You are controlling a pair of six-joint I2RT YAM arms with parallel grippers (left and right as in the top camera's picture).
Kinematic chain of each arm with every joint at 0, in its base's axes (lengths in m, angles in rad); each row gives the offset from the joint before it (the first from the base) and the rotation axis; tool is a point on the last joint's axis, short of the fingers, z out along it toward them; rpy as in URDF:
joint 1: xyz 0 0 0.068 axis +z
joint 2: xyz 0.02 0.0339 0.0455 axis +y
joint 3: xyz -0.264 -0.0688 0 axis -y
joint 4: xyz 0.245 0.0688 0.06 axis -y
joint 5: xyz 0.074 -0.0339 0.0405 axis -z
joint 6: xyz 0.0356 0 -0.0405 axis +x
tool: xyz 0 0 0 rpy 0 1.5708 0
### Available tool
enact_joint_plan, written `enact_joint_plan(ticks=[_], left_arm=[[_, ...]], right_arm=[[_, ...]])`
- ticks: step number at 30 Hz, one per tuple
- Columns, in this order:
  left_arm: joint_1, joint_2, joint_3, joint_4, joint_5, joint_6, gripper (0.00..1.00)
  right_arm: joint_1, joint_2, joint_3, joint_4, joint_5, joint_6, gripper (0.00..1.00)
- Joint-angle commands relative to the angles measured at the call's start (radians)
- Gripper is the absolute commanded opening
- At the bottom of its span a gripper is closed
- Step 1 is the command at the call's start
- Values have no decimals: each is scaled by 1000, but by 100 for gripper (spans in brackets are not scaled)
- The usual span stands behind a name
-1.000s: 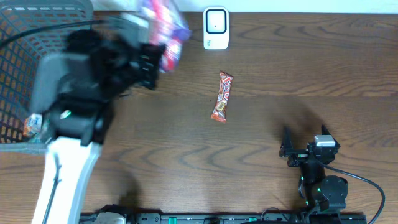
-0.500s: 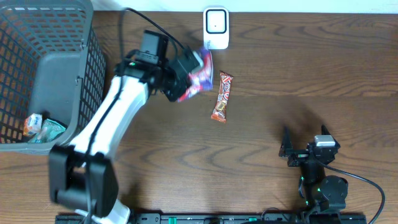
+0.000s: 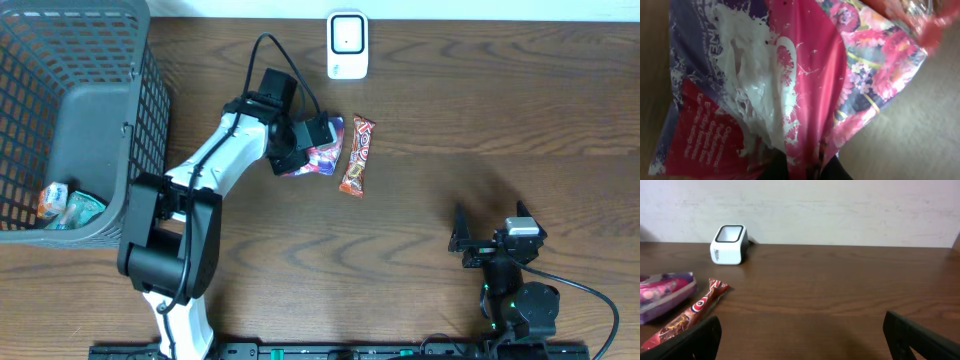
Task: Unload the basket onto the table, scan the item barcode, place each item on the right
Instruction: 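Carry the pink bag out and drop it beside the chocolate bar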
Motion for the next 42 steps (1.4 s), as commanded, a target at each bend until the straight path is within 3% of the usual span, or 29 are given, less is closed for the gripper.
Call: enact_joint_plan(ticks=[1,8,13,19,22,24,29,31,33,35,36,42], left_arm=[[-34,46,7,34,2,-112,7],[-102,80,6,123,7,-289,7],[-141,80,6,212,7,-486,8],[-161,78,7,216,-9,-475,8],[-151,74,6,200,-98,-420,8],[-143,68,6,176,-133,-377,22],[-136,13,8,151,-134,-358,32],[-136,-32,10,152,-134,-358,54],[-134,-83,10,155,-134,-359,67],[-131,-139,10,162,-134,-359,92],[-128,-169,10,164,-134,-359,99],[-108,-382,10,195,-126,-366,100]], right_arm=[[5,-6,-2,-4,-1,-14,99],[5,-6,-2,-4,-1,-14,99],[5,-6,-2,-4,-1,-14,99],[5,-6,-2,-4,-1,-14,99],[5,-6,-2,-5,-1,-14,99],[5,-6,-2,-4,-1,-14,99],[5,-6,-2,-4,-1,-14,99],[5,-6,-2,-4,-1,-14,99],[5,-6,-2,-4,-1,-14,99],[5,-6,-2,-4,-1,-14,99],[5,-6,-2,-4,-1,-14,99],[5,-6,-2,-4,-1,-14,99]])
